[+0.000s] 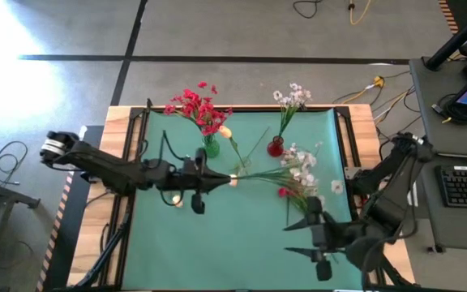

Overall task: Sort flowers into vase by color
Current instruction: Put the right white flower into the red vase

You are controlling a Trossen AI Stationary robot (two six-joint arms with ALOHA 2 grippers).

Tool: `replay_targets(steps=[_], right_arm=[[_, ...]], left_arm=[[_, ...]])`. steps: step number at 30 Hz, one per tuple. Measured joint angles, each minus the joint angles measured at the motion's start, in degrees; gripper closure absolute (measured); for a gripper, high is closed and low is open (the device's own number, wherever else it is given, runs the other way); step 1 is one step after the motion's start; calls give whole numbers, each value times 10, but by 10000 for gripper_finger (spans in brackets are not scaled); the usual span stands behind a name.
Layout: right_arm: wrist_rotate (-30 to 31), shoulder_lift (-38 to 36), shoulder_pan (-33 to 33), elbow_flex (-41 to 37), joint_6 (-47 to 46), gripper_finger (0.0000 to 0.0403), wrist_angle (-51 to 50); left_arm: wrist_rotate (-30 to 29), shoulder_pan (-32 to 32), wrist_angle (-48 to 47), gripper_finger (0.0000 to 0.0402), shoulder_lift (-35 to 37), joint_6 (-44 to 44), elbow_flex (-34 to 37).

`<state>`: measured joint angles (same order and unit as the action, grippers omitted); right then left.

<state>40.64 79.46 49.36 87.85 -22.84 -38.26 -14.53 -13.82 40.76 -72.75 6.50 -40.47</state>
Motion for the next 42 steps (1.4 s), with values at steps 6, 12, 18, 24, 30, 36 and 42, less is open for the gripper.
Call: replay_targets(steps=[6,12,18,24,30,36,42], right_arm=[[4,15,2,6,-4,200,0],[4,-4,7,36,3,200,1],[28,-12,6,93,33,200,3],[66,-14,5,166,34,200,10],[109,-14,13,214,49,200,9],[187,-14,24,215,67,200,-19],[254,-14,47,194,40,200,-44]], left_arm=[[-2,2,-9,401,29,-9,0],[-13,3,-23,401,38,-9,0],[-57,3,-61,401,39,14,0],[-55,-7,-132,401,70,41,-9],[-55,-19,-132,401,134,27,-7],[-25,-29,-138,401,215,9,-4],[-24,-30,-137,401,272,-9,3]])
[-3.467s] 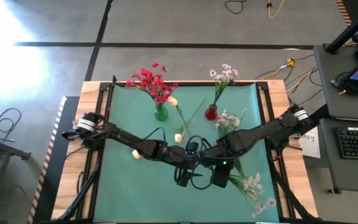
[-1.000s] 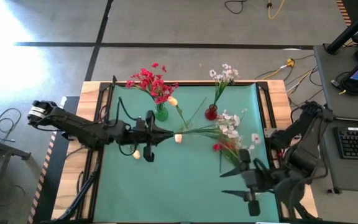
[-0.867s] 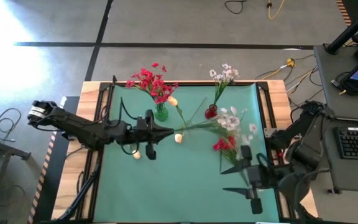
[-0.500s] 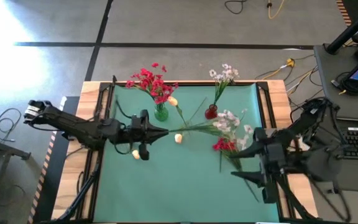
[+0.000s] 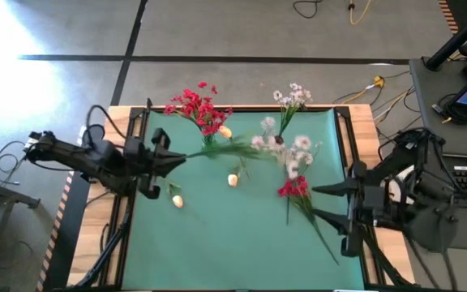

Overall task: Sort flowers into vase by color
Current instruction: Put the right white flower into the red vase

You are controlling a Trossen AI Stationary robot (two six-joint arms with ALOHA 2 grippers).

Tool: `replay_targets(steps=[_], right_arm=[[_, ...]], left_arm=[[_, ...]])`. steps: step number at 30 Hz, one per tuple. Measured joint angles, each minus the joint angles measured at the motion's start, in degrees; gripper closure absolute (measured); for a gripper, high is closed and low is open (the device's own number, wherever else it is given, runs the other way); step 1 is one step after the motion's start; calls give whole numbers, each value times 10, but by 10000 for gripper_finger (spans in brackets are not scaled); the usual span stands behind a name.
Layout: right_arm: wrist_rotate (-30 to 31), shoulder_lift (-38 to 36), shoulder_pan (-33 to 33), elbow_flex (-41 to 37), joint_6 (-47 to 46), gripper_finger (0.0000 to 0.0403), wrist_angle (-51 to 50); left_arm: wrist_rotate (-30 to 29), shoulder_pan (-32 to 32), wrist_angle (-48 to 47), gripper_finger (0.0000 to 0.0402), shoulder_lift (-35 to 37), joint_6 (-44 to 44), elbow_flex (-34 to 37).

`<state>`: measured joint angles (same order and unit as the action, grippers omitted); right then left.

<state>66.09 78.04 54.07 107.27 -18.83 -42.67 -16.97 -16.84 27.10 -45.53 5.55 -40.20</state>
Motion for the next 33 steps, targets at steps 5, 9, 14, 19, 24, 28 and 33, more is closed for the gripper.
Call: replay_targets(steps=[5,9,14,19,24,28,33], right_arm=[[45,0,-3,-74,-41,200,-10],[51,0,-22,-149,-103,200,-7],[77,0,-48,-243,-178,200,41],[90,0,-86,-335,-134,197,214],[44,0,-125,-400,17,173,450],[-32,0,-154,-449,154,137,665],[-161,0,-201,-515,258,96,884]], left_arm=[[25,0,29,401,-1,-2,3],[61,0,101,401,-35,-6,3],[84,0,198,401,-104,-6,3],[86,0,302,401,-194,-5,3],[86,0,400,401,-278,-4,1],[86,0,468,401,-328,-4,1],[86,0,536,401,-384,-3,1]])
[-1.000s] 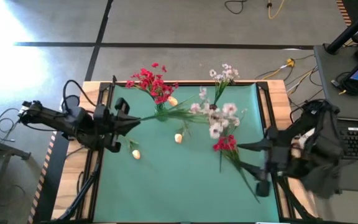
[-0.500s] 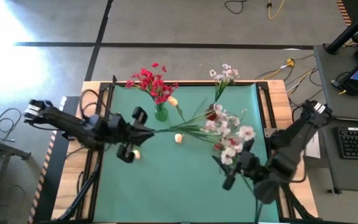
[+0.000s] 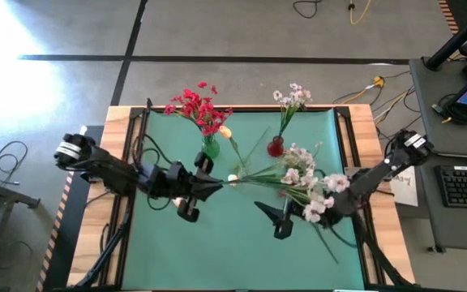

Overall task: Sort flowers into vase by color
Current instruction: Put the right white flower into the red vase

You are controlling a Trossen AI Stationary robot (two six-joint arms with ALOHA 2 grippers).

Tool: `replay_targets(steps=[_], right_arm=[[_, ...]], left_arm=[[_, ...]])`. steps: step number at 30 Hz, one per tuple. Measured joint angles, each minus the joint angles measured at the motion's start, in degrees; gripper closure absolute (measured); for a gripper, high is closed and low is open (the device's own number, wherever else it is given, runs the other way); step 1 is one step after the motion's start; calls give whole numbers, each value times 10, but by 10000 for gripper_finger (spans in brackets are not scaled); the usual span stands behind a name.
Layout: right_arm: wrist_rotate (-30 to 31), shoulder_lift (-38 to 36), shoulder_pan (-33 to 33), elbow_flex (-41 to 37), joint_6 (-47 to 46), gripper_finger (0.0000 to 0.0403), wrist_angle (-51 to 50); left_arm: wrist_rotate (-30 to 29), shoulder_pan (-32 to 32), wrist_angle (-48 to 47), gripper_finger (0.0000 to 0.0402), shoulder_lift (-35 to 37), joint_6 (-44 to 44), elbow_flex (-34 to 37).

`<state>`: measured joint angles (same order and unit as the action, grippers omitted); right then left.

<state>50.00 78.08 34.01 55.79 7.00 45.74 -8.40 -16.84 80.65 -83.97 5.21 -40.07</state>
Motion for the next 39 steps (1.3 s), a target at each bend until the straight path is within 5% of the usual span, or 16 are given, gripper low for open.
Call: replay_targets(steps=[9,23,39], right_arm=[[-179,0,-78,-54,34,76,107],[-232,1,-95,-54,60,80,132],[-231,1,-95,-54,40,287,115]], left_arm=[[-1,0,75,401,-78,4,-8],[-2,2,77,401,-163,4,-51],[-2,2,73,374,-163,15,-48]])
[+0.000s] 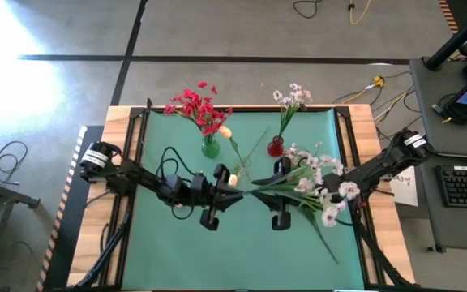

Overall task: Sort flowers into vase by color
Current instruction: Put the right white flower into the red vase

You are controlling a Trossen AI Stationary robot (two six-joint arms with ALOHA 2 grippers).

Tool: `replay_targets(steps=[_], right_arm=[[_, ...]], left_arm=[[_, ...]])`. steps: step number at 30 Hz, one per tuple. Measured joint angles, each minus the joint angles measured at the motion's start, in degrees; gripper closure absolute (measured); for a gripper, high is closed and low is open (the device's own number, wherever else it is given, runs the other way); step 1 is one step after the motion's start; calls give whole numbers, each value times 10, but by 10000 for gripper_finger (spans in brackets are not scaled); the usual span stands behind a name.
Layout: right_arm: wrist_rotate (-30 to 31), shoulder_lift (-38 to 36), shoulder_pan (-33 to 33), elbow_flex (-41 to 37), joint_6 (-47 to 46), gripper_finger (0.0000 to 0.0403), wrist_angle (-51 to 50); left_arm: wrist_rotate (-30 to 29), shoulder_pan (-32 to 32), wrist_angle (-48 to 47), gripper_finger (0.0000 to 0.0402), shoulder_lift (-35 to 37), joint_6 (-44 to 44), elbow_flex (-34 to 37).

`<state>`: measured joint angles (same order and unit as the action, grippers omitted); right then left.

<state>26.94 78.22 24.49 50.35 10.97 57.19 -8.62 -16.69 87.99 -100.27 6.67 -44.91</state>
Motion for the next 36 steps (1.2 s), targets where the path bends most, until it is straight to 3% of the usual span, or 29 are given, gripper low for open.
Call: replay_targets(steps=[11,18,22,30,36], right_arm=[[4,-4,0,0,-19,343,-21],[51,-43,0,0,-61,353,-120],[95,-88,0,0,-108,359,-212],[277,-196,-16,0,-208,360,-458],[281,-239,-88,0,-283,360,-574]], left_arm=[[2,0,-40,227,0,64,0],[2,0,-82,154,1,78,12],[2,0,-96,139,7,87,30],[2,0,-155,139,59,88,79],[2,0,-265,139,105,55,74]])
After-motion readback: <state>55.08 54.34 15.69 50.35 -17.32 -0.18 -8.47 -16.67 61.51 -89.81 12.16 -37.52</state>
